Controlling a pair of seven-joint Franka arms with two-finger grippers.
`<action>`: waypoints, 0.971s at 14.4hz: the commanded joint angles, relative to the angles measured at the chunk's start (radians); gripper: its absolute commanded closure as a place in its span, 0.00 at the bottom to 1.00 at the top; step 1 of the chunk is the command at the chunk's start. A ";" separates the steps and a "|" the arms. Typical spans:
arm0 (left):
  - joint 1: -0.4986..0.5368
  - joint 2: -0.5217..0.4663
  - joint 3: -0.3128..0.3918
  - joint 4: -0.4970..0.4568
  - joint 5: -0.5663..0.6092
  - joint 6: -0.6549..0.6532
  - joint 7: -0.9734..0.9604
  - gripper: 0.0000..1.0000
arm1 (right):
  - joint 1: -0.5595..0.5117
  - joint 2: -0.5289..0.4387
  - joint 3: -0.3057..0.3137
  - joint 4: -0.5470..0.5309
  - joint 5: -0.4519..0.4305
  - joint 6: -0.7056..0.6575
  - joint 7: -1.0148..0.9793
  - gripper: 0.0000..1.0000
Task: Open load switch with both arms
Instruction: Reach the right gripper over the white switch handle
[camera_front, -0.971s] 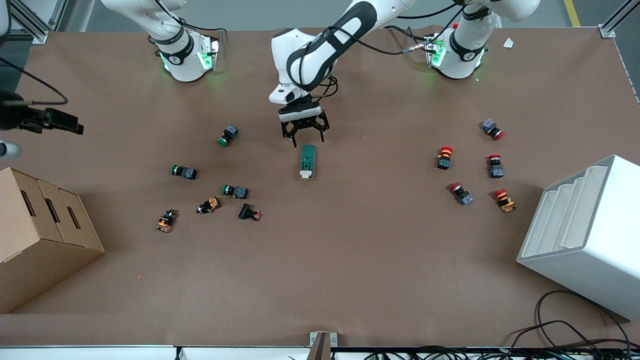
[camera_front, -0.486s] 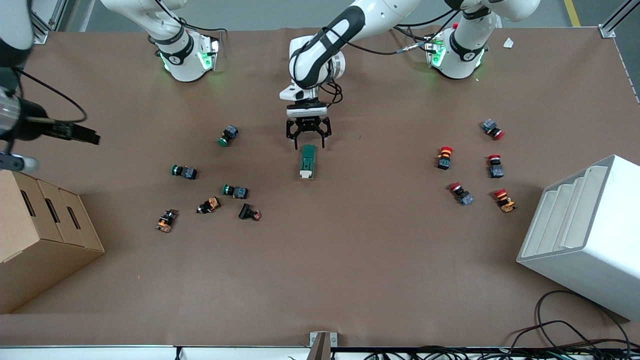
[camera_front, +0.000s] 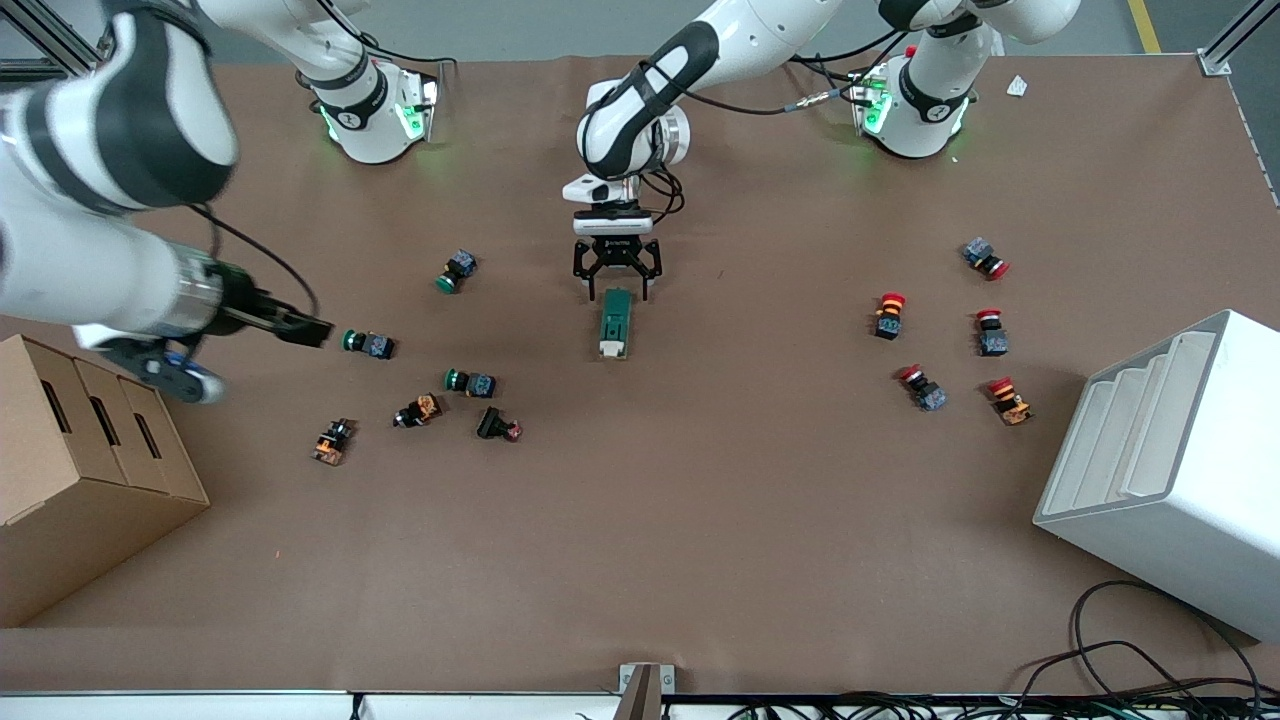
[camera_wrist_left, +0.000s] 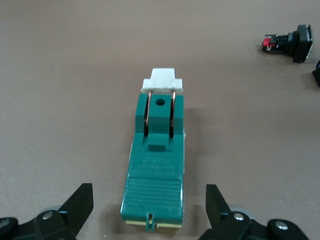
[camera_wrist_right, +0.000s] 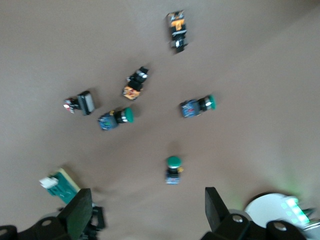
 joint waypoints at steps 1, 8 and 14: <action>-0.041 0.033 0.014 0.028 0.032 -0.044 -0.019 0.00 | 0.100 0.069 -0.008 0.009 0.029 0.076 0.232 0.00; -0.062 0.064 0.017 0.042 0.142 -0.116 -0.187 0.00 | 0.294 0.264 -0.008 0.018 0.063 0.300 0.682 0.00; -0.081 0.112 0.026 0.046 0.193 -0.198 -0.193 0.00 | 0.386 0.400 0.029 0.031 0.083 0.416 0.946 0.00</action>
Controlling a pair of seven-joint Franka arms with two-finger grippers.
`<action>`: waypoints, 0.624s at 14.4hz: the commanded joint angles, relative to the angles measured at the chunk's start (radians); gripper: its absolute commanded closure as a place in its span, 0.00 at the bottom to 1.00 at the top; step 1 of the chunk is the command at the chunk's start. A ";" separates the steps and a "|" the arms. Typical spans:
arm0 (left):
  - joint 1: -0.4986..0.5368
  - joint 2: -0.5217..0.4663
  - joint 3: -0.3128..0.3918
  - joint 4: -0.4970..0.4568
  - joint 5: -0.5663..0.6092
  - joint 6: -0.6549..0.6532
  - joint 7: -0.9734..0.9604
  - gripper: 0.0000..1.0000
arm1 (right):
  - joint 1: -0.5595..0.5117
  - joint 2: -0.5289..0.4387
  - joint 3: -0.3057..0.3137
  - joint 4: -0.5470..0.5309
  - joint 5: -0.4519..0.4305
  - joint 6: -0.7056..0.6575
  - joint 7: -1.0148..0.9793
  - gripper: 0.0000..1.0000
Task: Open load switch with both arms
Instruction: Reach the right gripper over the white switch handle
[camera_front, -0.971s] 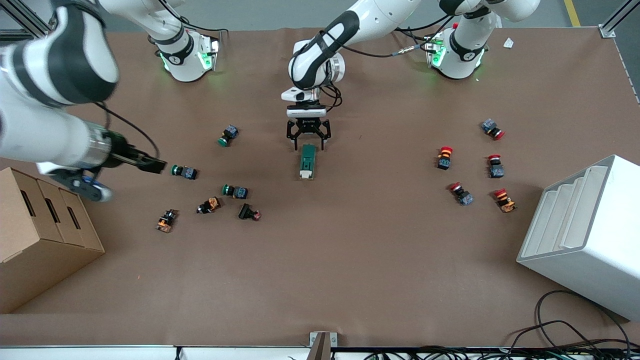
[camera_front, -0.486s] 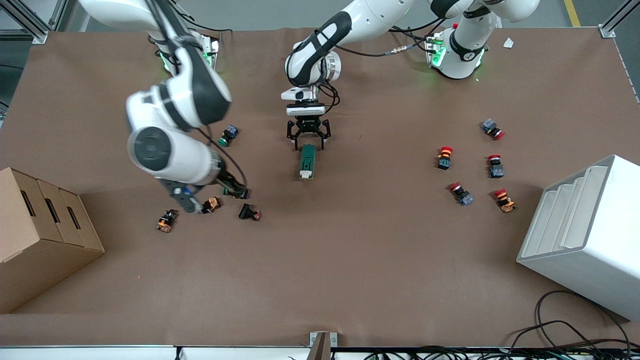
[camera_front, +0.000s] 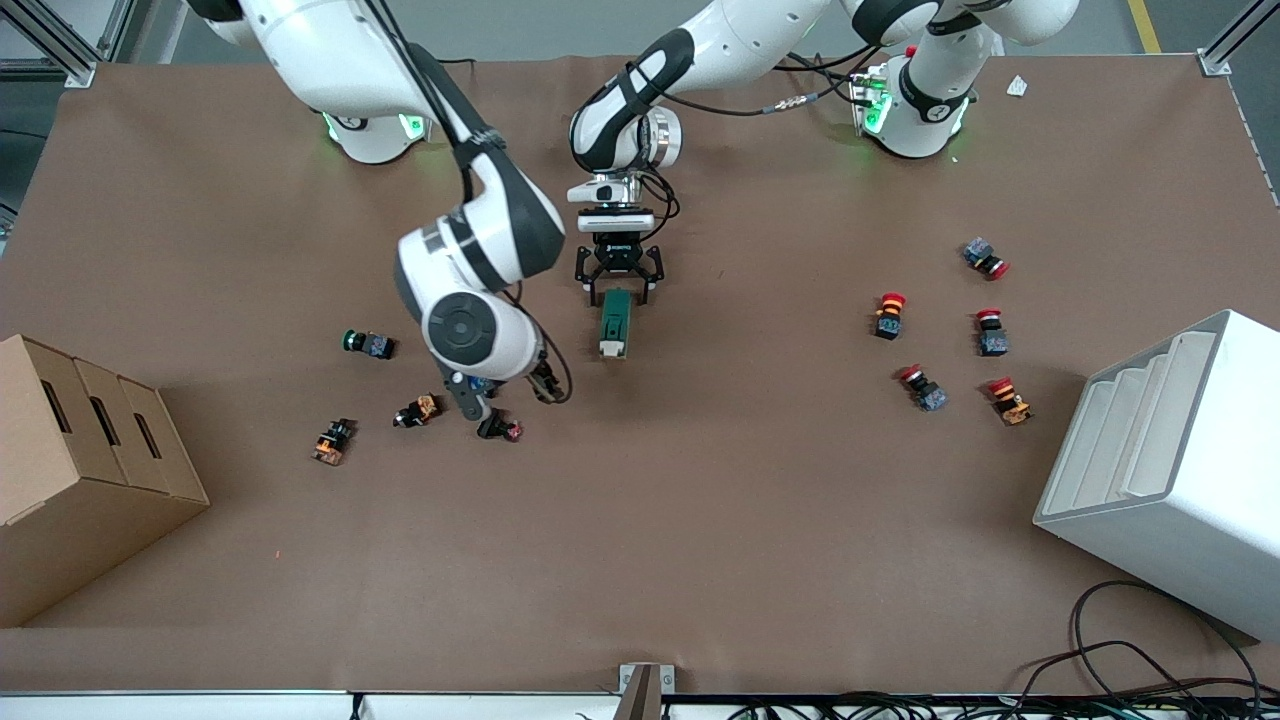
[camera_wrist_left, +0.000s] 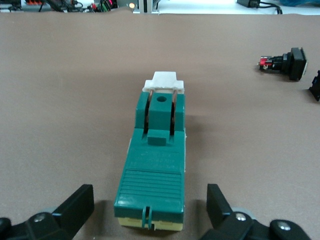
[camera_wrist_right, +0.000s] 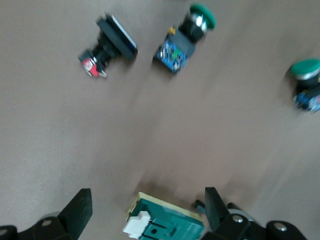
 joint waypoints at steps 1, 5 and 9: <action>-0.019 0.033 0.019 0.016 0.037 -0.031 -0.019 0.00 | 0.029 0.054 0.030 0.025 0.017 0.052 0.131 0.00; -0.020 0.041 0.019 0.016 0.037 -0.031 -0.036 0.00 | 0.053 0.097 0.061 0.025 0.015 0.097 0.216 0.00; -0.036 0.060 0.019 0.018 0.038 -0.031 -0.040 0.00 | 0.070 0.123 0.062 0.025 0.018 0.095 0.228 0.00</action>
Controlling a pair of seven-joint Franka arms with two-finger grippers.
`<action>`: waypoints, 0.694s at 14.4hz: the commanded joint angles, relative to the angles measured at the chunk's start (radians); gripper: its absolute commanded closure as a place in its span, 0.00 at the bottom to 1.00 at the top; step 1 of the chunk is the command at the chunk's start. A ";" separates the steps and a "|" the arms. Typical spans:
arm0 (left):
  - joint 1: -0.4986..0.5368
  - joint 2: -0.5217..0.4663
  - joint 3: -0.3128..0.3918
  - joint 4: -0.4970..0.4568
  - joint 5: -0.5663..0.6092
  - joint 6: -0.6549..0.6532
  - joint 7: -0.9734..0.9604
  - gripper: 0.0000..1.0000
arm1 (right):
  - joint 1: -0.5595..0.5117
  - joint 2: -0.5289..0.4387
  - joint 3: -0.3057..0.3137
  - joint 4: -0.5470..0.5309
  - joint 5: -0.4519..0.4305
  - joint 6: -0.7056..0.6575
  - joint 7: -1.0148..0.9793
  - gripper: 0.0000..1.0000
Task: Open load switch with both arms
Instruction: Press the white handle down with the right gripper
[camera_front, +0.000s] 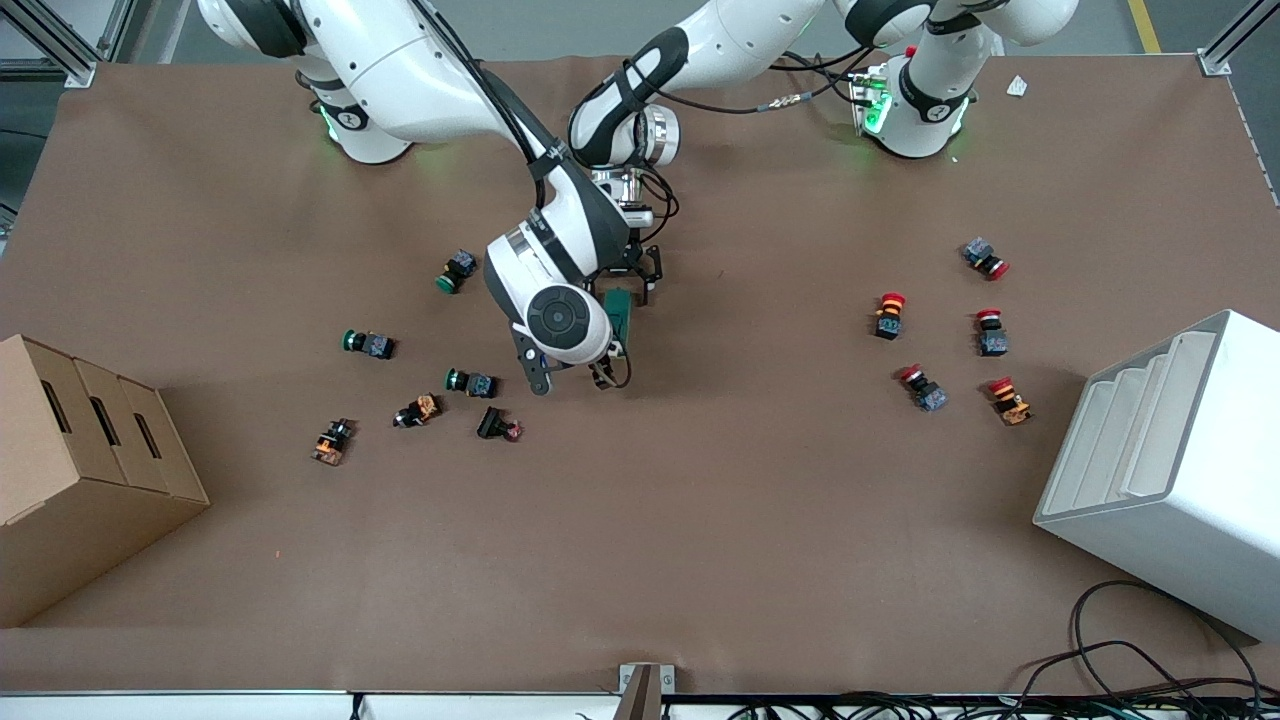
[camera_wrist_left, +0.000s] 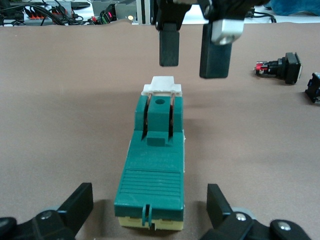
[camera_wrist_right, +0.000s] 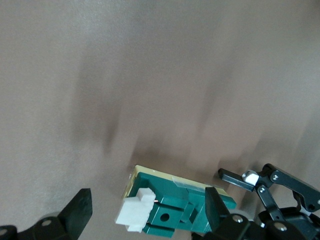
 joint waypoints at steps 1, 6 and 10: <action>-0.019 0.045 0.014 0.016 0.013 0.006 -0.027 0.00 | 0.019 0.026 0.002 0.015 0.017 -0.003 0.040 0.00; -0.019 0.047 0.014 0.016 0.013 0.003 -0.027 0.00 | 0.044 0.023 0.009 0.018 0.017 -0.062 0.057 0.00; -0.019 0.049 0.015 0.015 0.020 0.003 -0.027 0.00 | 0.044 0.021 0.016 0.089 0.018 -0.226 0.055 0.00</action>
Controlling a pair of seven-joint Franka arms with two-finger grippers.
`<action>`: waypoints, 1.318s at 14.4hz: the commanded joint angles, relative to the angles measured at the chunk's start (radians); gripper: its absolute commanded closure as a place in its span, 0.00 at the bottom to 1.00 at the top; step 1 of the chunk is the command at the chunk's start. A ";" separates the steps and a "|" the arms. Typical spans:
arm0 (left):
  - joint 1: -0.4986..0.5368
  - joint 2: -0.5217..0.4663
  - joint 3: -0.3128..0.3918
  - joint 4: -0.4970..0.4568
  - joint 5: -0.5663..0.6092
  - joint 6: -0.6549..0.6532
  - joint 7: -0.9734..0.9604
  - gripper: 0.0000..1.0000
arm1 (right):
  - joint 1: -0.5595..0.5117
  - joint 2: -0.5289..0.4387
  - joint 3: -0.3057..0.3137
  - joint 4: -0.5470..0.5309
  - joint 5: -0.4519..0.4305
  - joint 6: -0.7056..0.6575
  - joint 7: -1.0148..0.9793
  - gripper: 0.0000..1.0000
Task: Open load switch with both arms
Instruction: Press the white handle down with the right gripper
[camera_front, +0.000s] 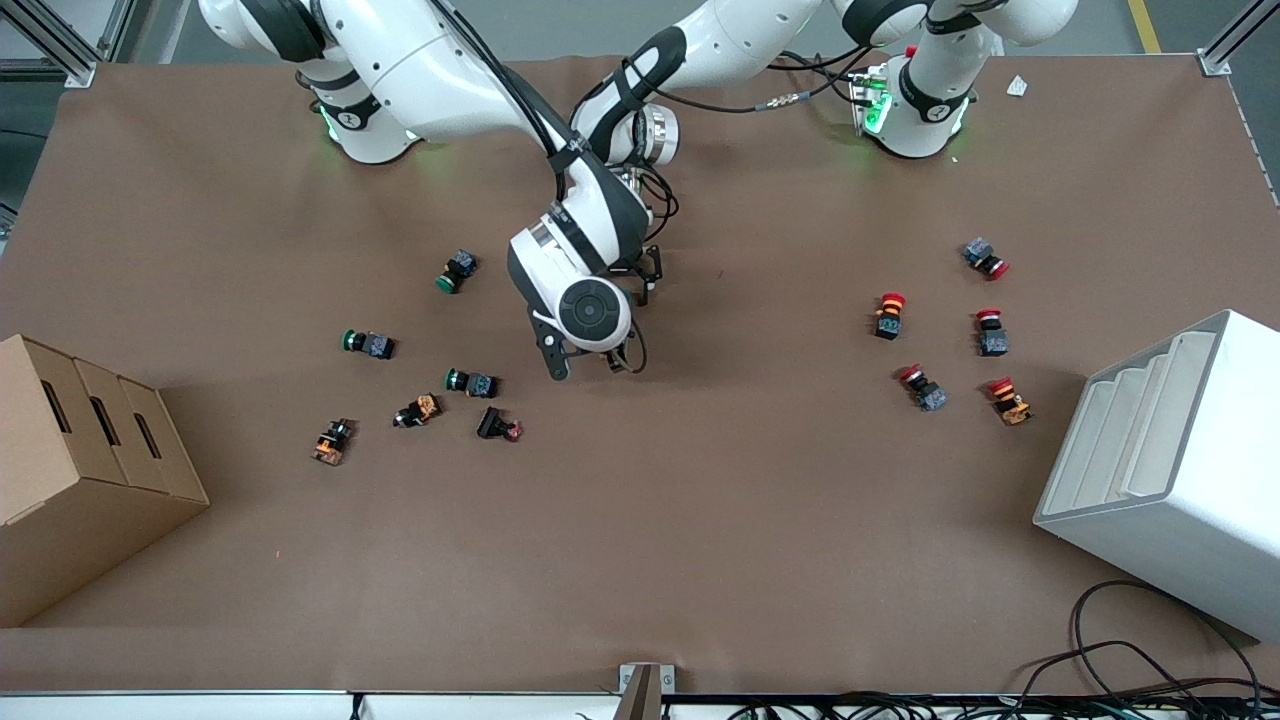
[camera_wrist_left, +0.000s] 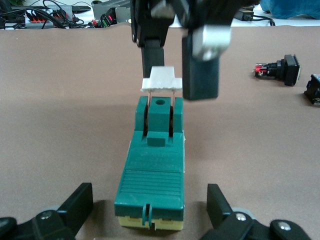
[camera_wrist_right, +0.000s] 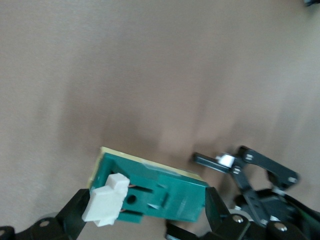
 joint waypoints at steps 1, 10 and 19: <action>-0.010 0.045 0.009 0.013 0.017 0.012 -0.021 0.00 | 0.004 -0.004 0.010 0.027 0.017 -0.100 0.013 0.00; -0.008 0.045 0.009 0.013 0.018 0.012 -0.021 0.00 | 0.040 -0.008 0.036 -0.005 0.005 -0.179 0.016 0.00; -0.007 0.042 0.009 0.013 0.017 0.012 -0.022 0.00 | 0.034 -0.008 0.034 -0.040 -0.081 -0.157 -0.015 0.00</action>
